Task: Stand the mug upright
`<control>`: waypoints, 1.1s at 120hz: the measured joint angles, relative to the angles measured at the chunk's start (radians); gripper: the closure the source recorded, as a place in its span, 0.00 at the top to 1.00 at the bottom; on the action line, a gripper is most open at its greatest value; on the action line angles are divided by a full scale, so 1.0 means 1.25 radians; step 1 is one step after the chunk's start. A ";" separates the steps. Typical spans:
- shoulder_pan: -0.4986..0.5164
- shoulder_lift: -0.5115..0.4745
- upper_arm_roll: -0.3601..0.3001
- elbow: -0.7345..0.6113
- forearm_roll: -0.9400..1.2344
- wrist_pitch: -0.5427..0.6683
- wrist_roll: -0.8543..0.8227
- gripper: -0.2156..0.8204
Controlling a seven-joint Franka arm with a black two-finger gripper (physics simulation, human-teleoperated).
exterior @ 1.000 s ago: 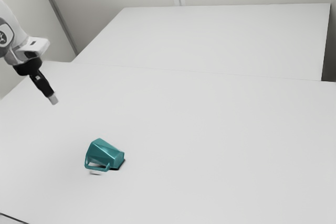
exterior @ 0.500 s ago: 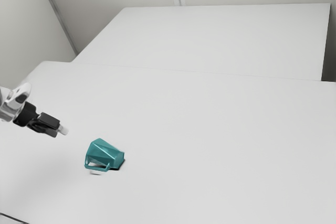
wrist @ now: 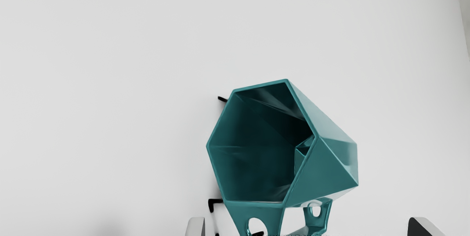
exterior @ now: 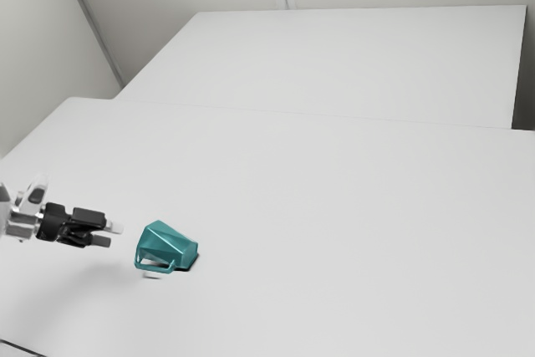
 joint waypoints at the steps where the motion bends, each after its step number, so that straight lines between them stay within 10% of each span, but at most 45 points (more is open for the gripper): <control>1: -0.001 0.002 0.001 0.001 0.000 -0.002 0.004 0.79; 132: -0.101 0.161 0.026 0.110 -0.007 -0.168 0.236 0.77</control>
